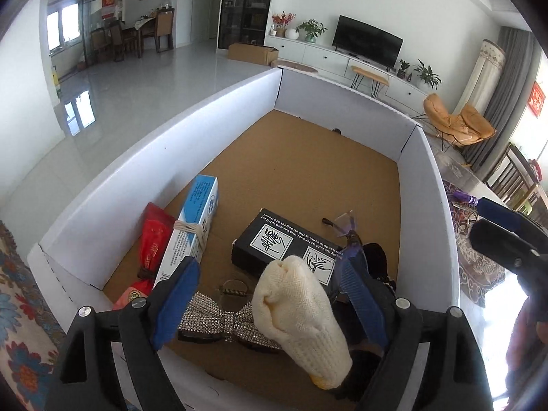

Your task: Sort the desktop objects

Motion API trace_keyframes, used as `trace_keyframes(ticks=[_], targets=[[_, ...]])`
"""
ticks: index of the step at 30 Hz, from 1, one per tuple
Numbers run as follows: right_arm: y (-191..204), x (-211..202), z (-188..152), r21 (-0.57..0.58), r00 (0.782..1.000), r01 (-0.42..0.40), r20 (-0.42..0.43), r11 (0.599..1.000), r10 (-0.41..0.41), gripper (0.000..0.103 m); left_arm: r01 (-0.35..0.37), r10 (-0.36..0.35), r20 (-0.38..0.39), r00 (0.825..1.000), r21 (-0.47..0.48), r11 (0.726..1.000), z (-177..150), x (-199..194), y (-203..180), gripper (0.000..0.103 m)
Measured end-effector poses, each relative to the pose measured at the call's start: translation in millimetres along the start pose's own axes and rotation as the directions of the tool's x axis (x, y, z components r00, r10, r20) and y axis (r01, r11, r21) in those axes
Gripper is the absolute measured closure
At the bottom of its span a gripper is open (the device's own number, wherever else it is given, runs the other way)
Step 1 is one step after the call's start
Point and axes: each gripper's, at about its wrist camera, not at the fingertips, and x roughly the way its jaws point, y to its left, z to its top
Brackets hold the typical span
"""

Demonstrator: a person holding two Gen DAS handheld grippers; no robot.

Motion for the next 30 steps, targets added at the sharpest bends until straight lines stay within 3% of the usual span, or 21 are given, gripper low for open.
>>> trace_keyframes(ticks=[2, 4, 8, 10, 13, 16, 18, 21, 25, 30], targets=[[-17, -27, -5, 0.026, 0.997, 0.021, 0.07, 0.999, -0.023, 0.001, -0.009, 0.009, 0.028, 1.0, 0.006, 1.0, -1, -5, -5, 0.018], [-39, -48, -17, 0.057, 0.991, 0.059, 0.117, 0.997, -0.066, 0.0, -0.019, 0.018, 0.064, 0.998, 0.014, 1.0, 0, -14, -12, 0.018], [-104, -83, -69, 0.136, 0.965, 0.208, 0.132, 0.969, -0.225, 0.0, -0.003, -0.003, 0.139, 0.99, 0.045, 0.999, -2, -38, -37, 0.018], [-148, -97, -105, 0.166, 0.94, 0.317, 0.076, 0.934, -0.333, 0.0, 0.012, -0.024, 0.168, 0.986, 0.076, 0.997, -3, -50, -56, 0.018], [-210, -113, -164, 0.191, 0.881, 0.472, -0.054, 0.861, -0.471, 0.0, 0.049, -0.075, 0.195, 0.978, 0.133, 0.99, -5, -65, -90, 0.018], [-260, -137, -211, 0.238, 0.829, 0.559, -0.15, 0.794, -0.538, 0.0, 0.104, -0.14, 0.192, 0.971, 0.188, 0.977, -8, -76, -130, 0.018], [-282, -152, -233, 0.275, 0.81, 0.586, -0.189, 0.763, -0.555, 0.0, 0.149, -0.19, 0.169, 0.967, 0.226, 0.963, -12, -78, -158, 0.018], [-303, -166, -253, 0.322, 0.8, 0.6, -0.216, 0.732, -0.56, 0.0, 0.208, -0.25, 0.114, 0.962, 0.288, 0.935, -21, -73, -204, 0.018], [-312, -174, -261, 0.38, 0.812, 0.581, -0.216, 0.719, -0.542, 0.0, 0.274, -0.298, 0.012, 0.955, 0.364, 0.89, -45, -53, -262, 0.018], [-315, -172, -260, 0.392, 0.817, 0.574, -0.218, 0.719, -0.533, 0.0, 0.31, -0.286, -0.121, 0.951, 0.438, 0.844, -86, 0, -316, 0.018]])
